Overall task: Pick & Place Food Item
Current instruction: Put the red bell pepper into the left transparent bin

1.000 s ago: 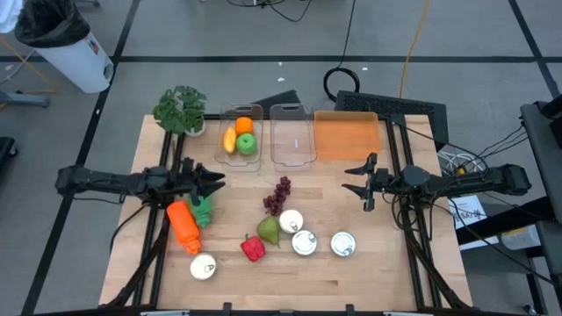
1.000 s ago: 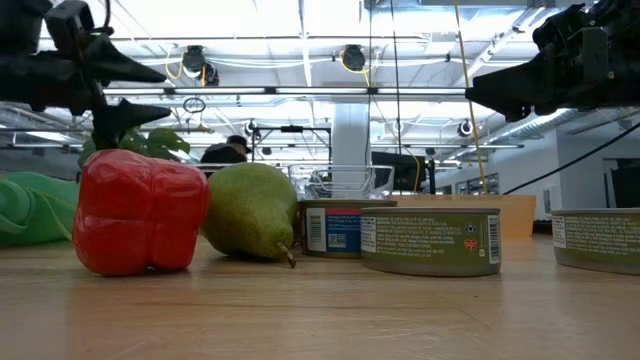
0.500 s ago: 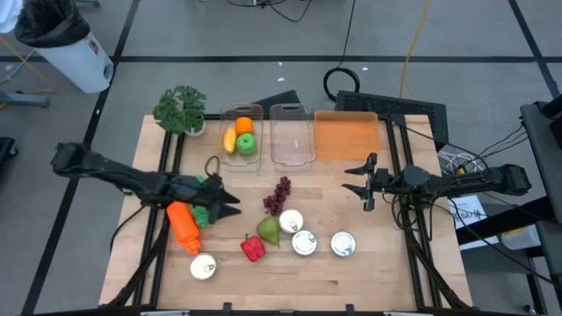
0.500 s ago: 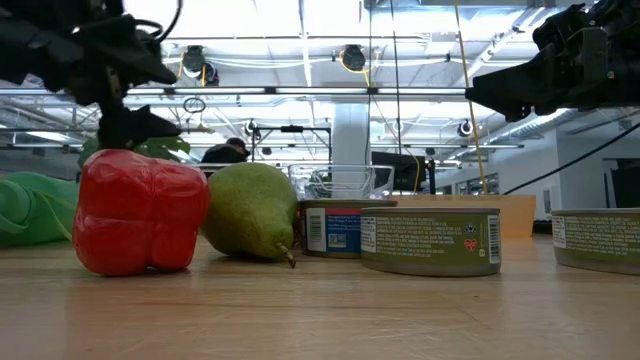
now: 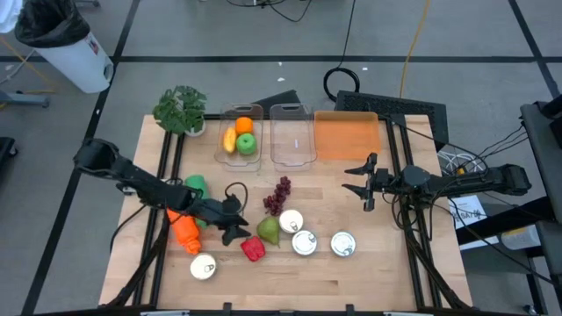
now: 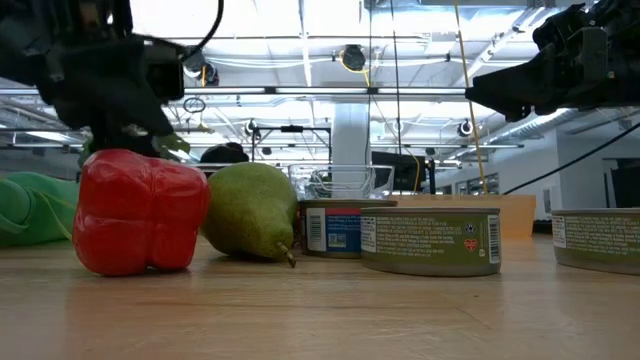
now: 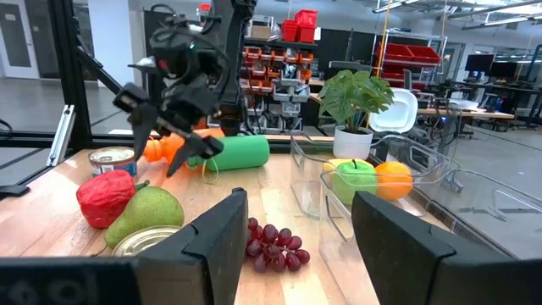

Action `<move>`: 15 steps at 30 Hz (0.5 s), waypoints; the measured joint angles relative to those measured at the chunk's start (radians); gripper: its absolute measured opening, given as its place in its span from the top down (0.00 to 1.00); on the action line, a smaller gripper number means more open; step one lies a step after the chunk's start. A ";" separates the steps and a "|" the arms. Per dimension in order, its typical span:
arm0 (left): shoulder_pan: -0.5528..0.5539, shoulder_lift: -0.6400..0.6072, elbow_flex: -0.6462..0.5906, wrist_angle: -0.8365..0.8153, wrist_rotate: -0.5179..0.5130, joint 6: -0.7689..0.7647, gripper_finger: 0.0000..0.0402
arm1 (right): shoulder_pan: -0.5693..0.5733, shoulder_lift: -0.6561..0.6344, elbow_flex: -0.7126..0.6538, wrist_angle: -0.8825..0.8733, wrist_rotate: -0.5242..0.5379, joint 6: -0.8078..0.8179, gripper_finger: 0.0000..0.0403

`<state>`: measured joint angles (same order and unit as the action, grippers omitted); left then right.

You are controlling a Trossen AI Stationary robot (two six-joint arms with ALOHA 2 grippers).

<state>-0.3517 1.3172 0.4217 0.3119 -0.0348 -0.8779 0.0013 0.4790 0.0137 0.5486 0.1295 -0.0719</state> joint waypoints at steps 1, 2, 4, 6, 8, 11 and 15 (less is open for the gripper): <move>-0.004 0.018 0.000 0.011 0.000 -0.016 0.36 | 0.000 0.000 0.000 0.000 0.000 0.000 0.51; -0.007 0.035 0.000 0.020 0.000 -0.029 0.36 | 0.000 0.000 0.000 0.000 0.000 0.000 0.51; -0.015 0.067 0.000 0.034 0.000 -0.054 0.36 | 0.000 0.000 0.000 0.000 0.000 0.000 0.51; -0.020 0.089 0.000 0.037 0.001 -0.080 0.36 | 0.000 0.000 0.000 0.000 0.000 0.000 0.51; -0.022 0.103 0.000 0.041 0.007 -0.103 0.36 | 0.000 0.000 0.000 0.000 0.000 0.000 0.51; -0.023 0.107 0.000 0.036 0.008 -0.110 0.36 | 0.000 0.000 0.000 0.000 0.000 0.000 0.51; -0.024 0.106 0.000 0.036 0.015 -0.103 0.36 | 0.000 0.000 0.000 0.000 0.000 0.000 0.51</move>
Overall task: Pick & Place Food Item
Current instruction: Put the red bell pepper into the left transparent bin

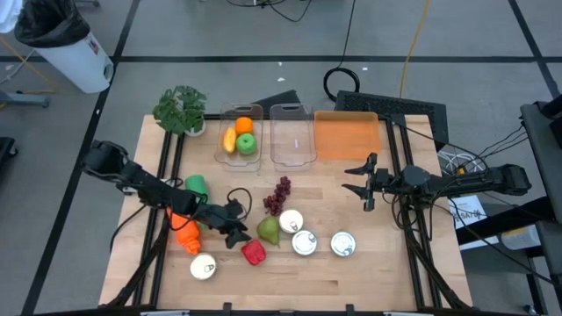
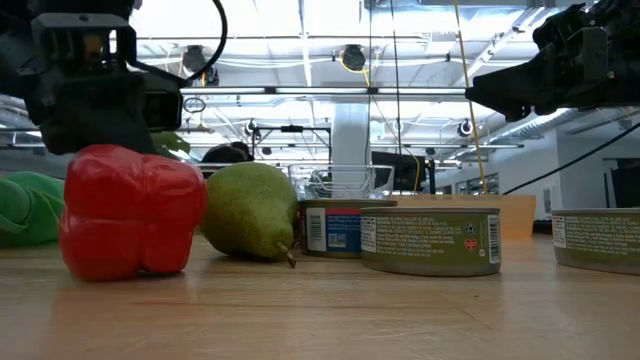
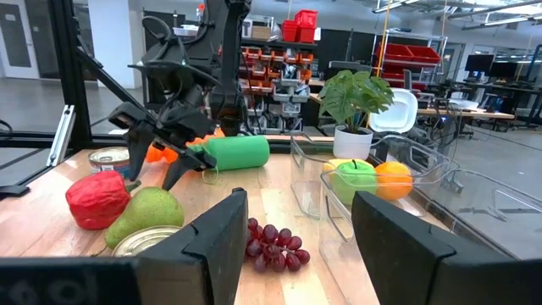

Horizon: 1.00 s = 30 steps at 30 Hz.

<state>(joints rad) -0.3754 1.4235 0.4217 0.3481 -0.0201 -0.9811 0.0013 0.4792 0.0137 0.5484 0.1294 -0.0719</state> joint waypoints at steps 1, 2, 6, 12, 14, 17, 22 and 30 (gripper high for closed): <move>0.000 0.000 0.000 0.001 0.006 0.002 0.36 | 0.000 0.000 0.000 0.000 0.000 0.000 0.51; 0.000 0.000 0.000 0.002 0.016 0.004 0.36 | 0.000 0.000 0.000 0.000 0.000 0.000 0.51; 0.000 0.000 0.000 -0.003 0.045 0.015 0.36 | 0.000 0.000 0.000 0.000 0.000 0.000 0.51; 0.001 0.000 0.000 -0.008 0.071 0.018 0.36 | 0.000 0.000 0.000 0.000 0.000 0.000 0.51; 0.001 0.000 0.000 -0.009 0.072 0.022 0.36 | 0.000 0.000 0.000 0.000 0.000 0.000 0.51; 0.001 0.000 0.000 -0.008 0.072 0.041 0.36 | 0.000 0.000 0.000 0.000 0.000 0.000 0.51; 0.001 0.000 0.000 -0.011 0.072 0.076 0.36 | 0.000 0.000 0.000 0.000 0.000 0.000 0.51; 0.001 0.000 0.000 -0.015 0.081 0.119 0.43 | 0.000 0.000 0.000 0.000 0.000 0.000 0.51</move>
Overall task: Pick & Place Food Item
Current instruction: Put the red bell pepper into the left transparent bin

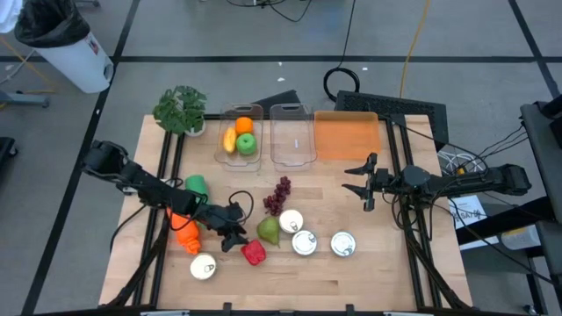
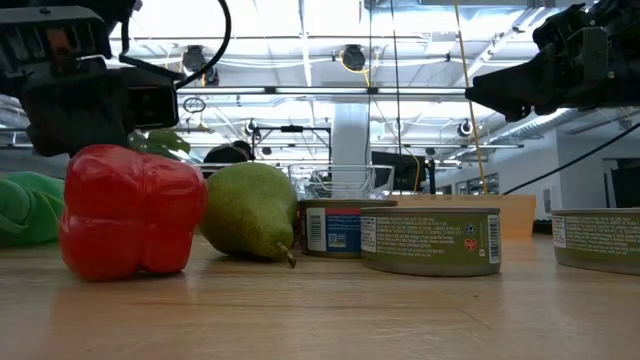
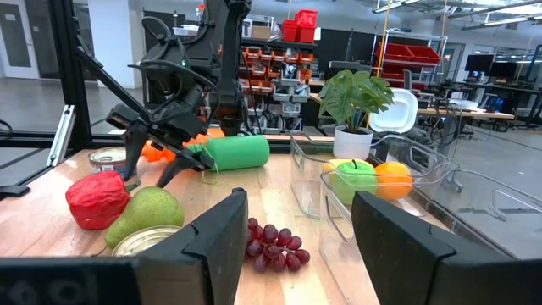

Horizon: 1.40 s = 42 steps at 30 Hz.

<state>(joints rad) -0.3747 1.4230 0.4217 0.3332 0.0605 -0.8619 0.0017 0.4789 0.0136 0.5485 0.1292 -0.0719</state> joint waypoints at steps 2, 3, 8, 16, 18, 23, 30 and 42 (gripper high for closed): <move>0.000 0.000 0.000 0.000 0.000 0.004 0.47 | 0.000 0.000 0.000 0.000 0.000 0.000 0.51; 0.000 0.000 0.000 0.000 0.000 0.004 0.49 | 0.000 0.000 0.000 0.000 0.000 0.000 0.51; 0.000 0.000 0.000 0.000 -0.005 0.016 0.57 | 0.000 0.000 0.000 0.000 0.000 0.000 0.51; 0.001 0.000 0.000 0.001 -0.016 0.026 0.61 | 0.000 0.000 0.000 0.000 0.000 0.000 0.51; 0.001 0.000 0.000 0.003 -0.016 0.026 0.61 | 0.000 0.000 0.000 0.000 0.000 0.000 0.51; 0.001 0.000 0.000 0.017 -0.017 0.058 0.61 | 0.000 0.000 0.000 0.000 0.000 0.000 0.51; 0.001 -0.001 -0.001 0.018 -0.016 0.077 0.61 | 0.000 0.000 0.000 0.000 0.000 0.000 0.51; 0.001 -0.001 -0.001 0.017 -0.008 0.084 0.61 | 0.000 0.000 0.000 0.000 0.000 0.000 0.51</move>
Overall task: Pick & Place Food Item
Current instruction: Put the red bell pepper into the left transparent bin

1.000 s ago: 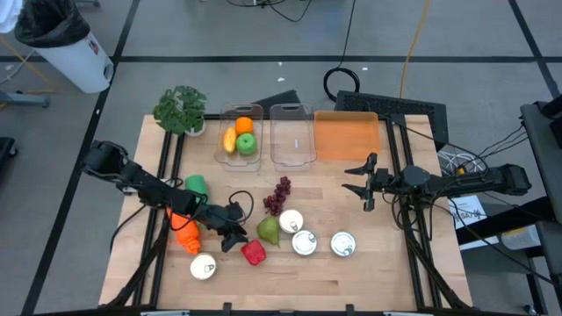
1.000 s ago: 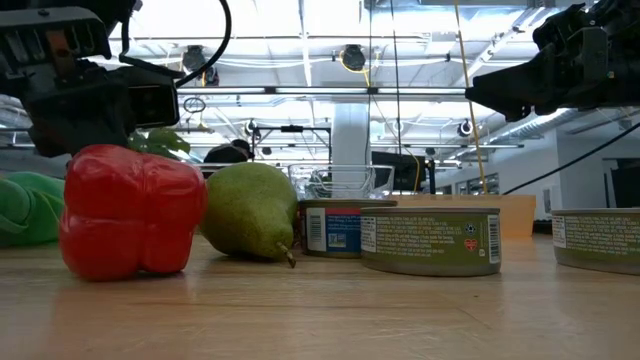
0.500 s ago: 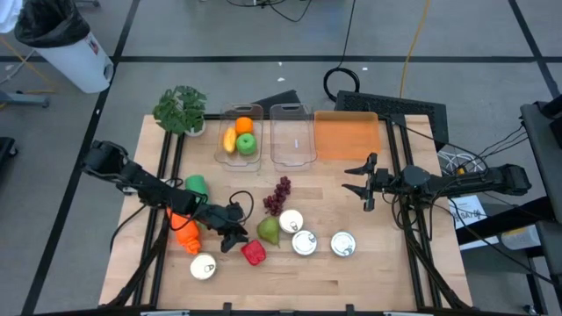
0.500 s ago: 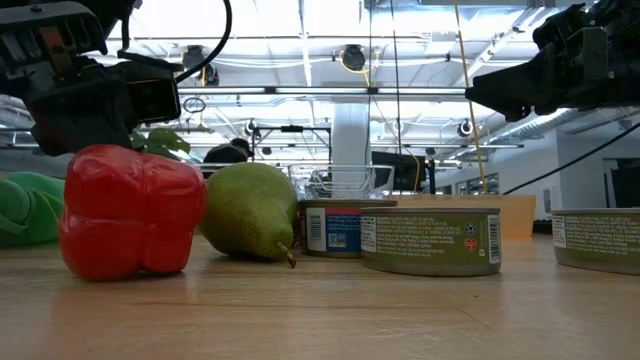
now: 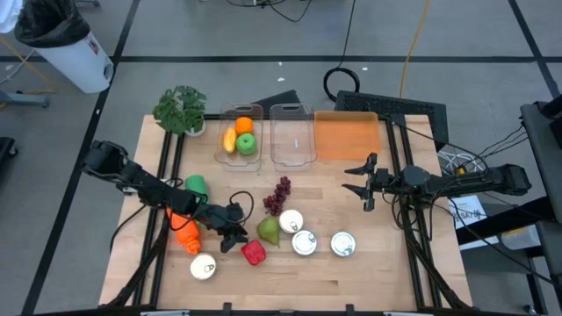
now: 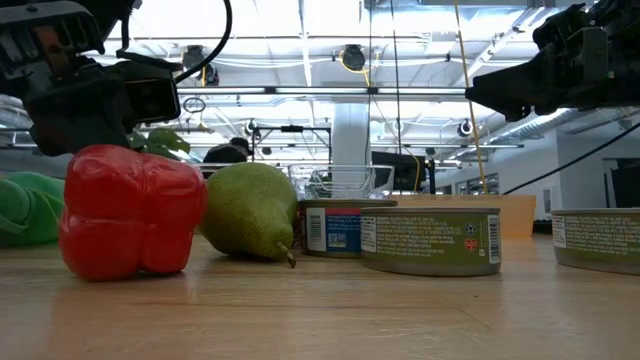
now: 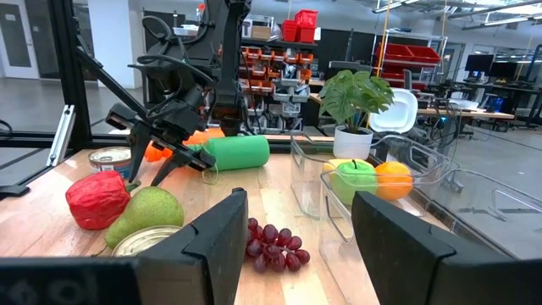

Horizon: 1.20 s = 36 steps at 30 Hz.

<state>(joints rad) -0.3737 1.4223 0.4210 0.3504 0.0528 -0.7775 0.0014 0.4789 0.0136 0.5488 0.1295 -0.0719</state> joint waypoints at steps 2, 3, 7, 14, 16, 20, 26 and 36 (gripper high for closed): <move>0.000 0.000 0.000 0.000 0.000 0.003 0.61 | 0.000 0.000 0.000 0.000 0.000 0.000 0.51; 0.000 0.000 0.000 0.000 0.000 0.003 0.61 | 0.000 0.000 0.000 0.000 0.000 0.000 0.51; 0.000 0.000 0.000 0.000 0.000 0.010 0.61 | 0.000 0.000 0.000 0.000 0.000 0.000 0.51; 0.000 0.000 0.000 0.000 0.002 0.017 0.61 | 0.000 0.000 0.000 0.000 0.000 0.000 0.51; 0.000 0.000 0.000 0.000 0.002 0.017 0.61 | 0.000 0.000 0.000 0.000 0.000 0.000 0.51; 0.000 0.000 0.000 0.000 0.003 0.023 0.61 | 0.000 0.000 0.000 0.000 0.000 0.000 0.51; 0.000 0.000 0.000 0.000 0.002 0.032 0.61 | 0.000 0.000 0.000 0.000 0.000 0.000 0.51; 0.000 0.000 0.000 0.002 0.002 0.037 0.61 | 0.000 0.000 0.000 0.000 0.000 0.000 0.51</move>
<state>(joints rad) -0.3737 1.4223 0.4210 0.3527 0.0547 -0.7406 0.0013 0.4790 0.0135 0.5488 0.1295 -0.0719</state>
